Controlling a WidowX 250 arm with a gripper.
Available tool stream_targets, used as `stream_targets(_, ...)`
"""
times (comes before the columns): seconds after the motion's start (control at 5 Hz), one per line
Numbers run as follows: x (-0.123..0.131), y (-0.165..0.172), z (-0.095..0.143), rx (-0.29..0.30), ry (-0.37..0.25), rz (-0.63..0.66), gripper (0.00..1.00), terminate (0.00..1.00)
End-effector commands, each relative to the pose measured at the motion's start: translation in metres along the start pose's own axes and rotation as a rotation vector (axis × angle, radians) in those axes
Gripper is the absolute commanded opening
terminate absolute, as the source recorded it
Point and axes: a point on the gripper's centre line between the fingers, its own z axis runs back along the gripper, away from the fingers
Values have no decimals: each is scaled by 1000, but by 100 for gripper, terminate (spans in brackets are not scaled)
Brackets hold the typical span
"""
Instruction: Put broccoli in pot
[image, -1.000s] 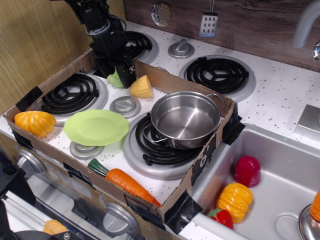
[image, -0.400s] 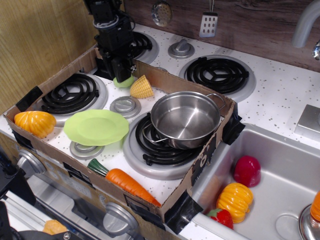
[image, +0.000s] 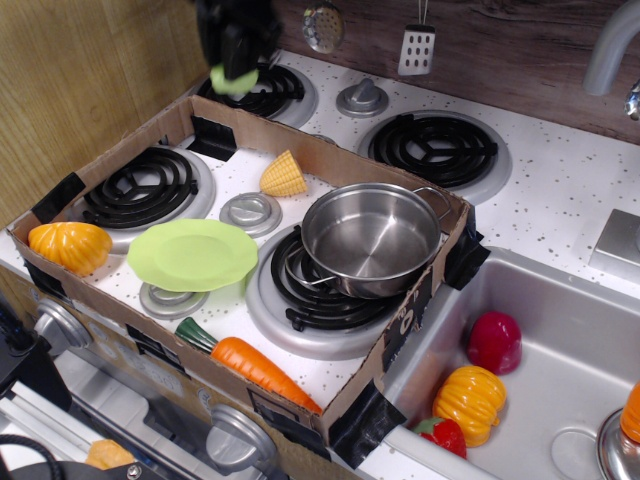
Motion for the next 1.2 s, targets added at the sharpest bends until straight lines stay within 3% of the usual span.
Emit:
stream_targets(0.0,-17,-42,80,-76,-6,211,0,0)
stream_targets(0.4,-26,-96,55,-338,-47,346,0,0)
stream_targets(0.6,-21,-113,41,-436,-50,333,0,0)
stream_targets(0.8,-13,-129,29,-477,-82,323,0,0)
stream_targets(1.0,-7,-138,24,-472,-108,328,100,0)
